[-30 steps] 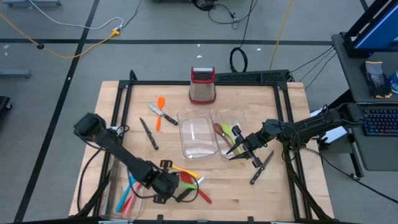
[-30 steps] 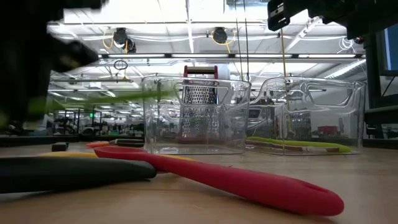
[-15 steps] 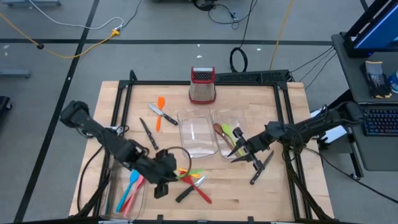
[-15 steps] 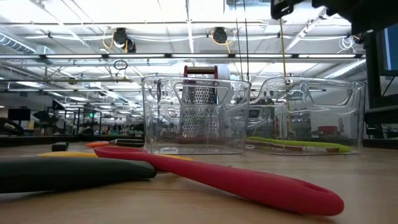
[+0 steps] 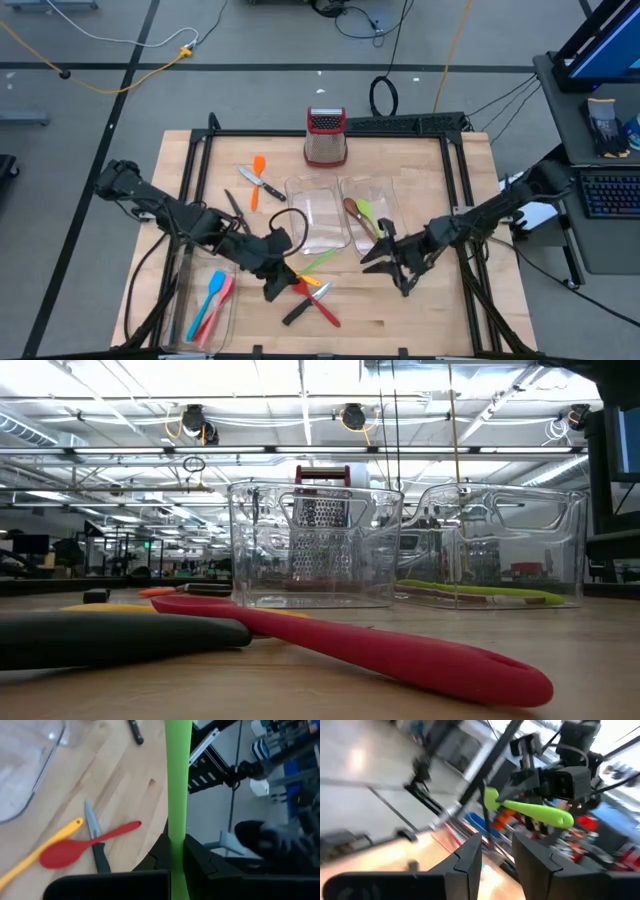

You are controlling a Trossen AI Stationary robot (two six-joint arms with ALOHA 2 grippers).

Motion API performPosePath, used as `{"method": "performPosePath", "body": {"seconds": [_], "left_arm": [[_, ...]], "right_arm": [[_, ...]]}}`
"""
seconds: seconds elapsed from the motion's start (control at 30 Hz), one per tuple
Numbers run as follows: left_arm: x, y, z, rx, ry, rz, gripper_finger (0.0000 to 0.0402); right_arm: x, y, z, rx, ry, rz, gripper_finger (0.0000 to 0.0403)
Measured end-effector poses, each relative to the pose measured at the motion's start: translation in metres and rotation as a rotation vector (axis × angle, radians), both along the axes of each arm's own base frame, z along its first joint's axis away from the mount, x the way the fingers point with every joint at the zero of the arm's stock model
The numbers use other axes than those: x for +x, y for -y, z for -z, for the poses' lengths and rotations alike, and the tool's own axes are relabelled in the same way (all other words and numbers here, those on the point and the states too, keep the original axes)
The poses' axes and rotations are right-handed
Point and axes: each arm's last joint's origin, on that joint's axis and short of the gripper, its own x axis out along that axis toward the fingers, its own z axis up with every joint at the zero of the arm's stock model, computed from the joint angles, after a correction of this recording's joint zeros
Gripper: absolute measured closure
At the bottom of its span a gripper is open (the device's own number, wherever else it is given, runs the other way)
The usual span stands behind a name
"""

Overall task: Pick & Place Kitchen Items
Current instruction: Put the green spatula into the left transparent bin

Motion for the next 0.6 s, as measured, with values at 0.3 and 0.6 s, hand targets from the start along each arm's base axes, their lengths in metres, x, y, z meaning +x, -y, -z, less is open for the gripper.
{"method": "performPosePath", "body": {"seconds": [0.3,0.6], "left_arm": [[0.004,-0.012,0.002,-0.144,-0.096,-0.047,0.0391],[-0.002,-0.016,0.013,-0.161,-0.253,-0.123,0.0391]], "right_arm": [[0.033,-0.033,0.010,-0.305,-0.044,0.306,0.0283],[0.055,-0.057,0.006,-0.465,-0.106,0.580,0.0226]]}}
